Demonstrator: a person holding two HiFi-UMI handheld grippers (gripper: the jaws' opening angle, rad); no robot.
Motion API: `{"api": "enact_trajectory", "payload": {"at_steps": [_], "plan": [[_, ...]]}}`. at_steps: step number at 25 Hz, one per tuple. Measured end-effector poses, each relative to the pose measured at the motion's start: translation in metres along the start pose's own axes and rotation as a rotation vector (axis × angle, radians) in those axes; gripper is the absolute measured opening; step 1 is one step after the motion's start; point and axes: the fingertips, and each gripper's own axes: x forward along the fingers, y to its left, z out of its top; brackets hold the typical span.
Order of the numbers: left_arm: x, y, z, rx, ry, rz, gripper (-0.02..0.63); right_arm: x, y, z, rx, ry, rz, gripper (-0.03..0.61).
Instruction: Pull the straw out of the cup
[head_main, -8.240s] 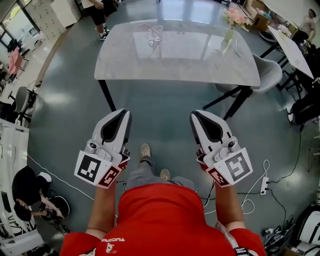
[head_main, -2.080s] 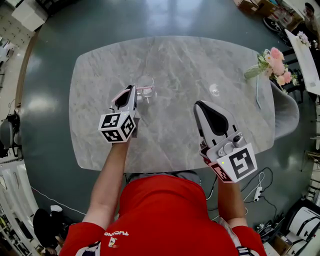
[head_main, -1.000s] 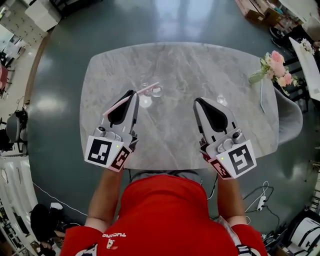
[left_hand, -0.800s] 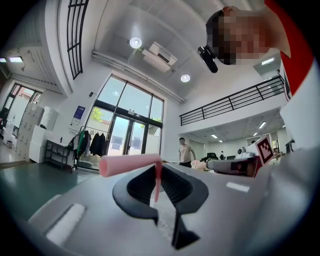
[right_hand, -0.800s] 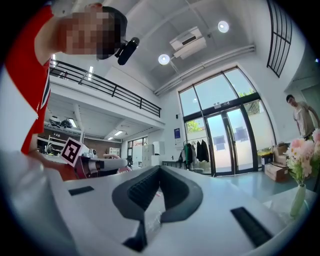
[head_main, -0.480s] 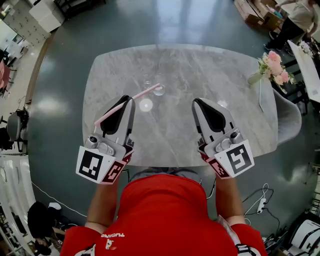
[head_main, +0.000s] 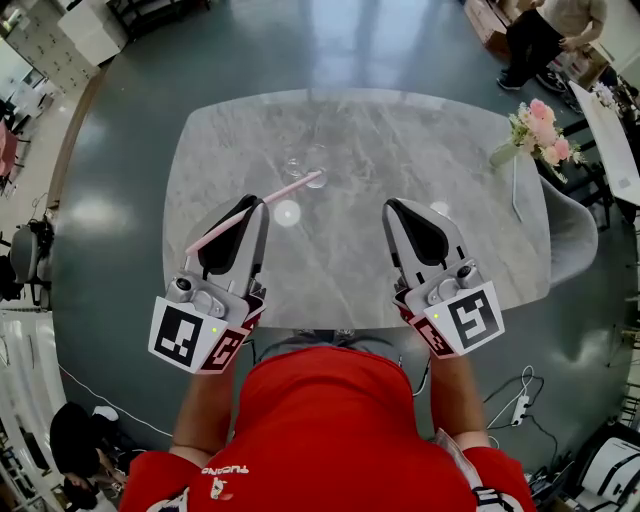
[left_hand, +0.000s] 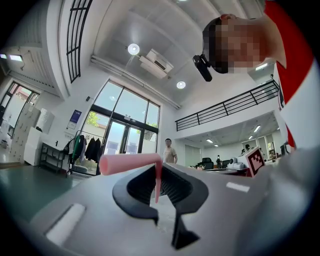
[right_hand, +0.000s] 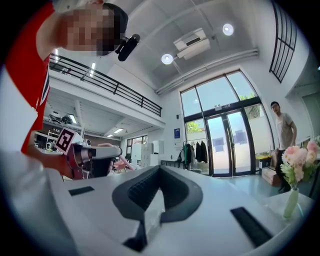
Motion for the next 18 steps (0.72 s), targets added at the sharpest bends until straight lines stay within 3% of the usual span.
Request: {"api": "enact_trajectory", "payload": {"at_steps": [18], "plan": [[0.0053, -0.0075, -0.0066, -0.008, 0.006, -0.023, 0.035, -0.0085, -0.0018, 0.0, -0.024, 0.024, -0.006, 0.0]]}}
